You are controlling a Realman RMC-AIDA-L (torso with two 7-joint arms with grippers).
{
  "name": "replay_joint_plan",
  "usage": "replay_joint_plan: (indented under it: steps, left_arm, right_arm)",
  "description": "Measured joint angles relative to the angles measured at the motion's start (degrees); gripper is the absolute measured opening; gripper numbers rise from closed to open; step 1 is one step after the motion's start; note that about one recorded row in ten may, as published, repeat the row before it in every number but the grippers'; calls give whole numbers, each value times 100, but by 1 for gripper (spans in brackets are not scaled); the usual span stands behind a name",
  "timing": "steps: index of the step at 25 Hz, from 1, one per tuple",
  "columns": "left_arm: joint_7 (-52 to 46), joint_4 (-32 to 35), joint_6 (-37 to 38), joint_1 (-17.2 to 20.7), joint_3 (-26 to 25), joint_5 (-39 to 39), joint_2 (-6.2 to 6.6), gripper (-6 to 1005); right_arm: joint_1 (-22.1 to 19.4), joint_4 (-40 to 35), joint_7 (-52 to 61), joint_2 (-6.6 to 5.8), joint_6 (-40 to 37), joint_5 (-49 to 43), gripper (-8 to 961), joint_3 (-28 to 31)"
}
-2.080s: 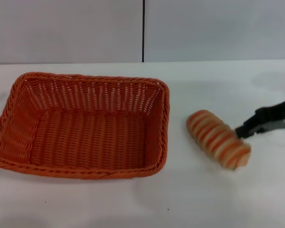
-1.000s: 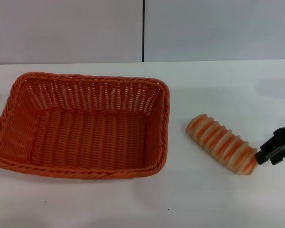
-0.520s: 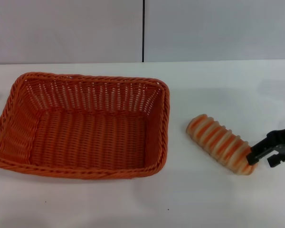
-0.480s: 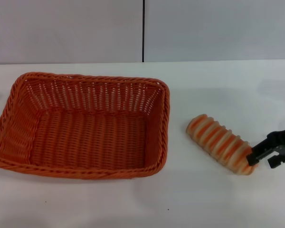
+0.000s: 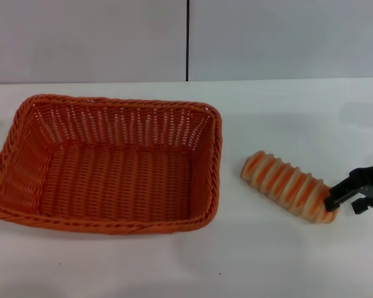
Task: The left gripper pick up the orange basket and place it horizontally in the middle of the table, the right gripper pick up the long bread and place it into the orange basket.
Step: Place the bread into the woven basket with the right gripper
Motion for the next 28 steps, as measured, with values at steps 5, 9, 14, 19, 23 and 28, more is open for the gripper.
replay_joint_plan:
  steps: [5, 9, 14, 19, 23, 28]
  left_arm:
    - [-7, -11, 0, -1, 0, -7, 0, 811]
    - [-10, -19, 8, -1, 15, -9, -7, 811]
    - [-12, -40, 19, -1, 39, -9, -24, 811]
    - [-12, -84, 44, 8, 30, -9, -22, 811]
    - [-12, -87, 68, 22, 23, -8, -20, 811]
    - [-30, -87, 93, 27, 16, -8, -18, 811]
  right_arm:
    - [43, -21, -167, 15, 21, 31, 613, 14]
    - [62, -18, -271, 24, 24, 105, 597, 25]
    - [91, 7, -344, 19, 29, 265, 577, 5]
    - [83, 143, -378, -4, 130, 260, 558, 40]
    - [114, 428, -373, -57, 291, 244, 542, 19]
    - [122, 412, -412, -56, 428, 256, 523, -16]
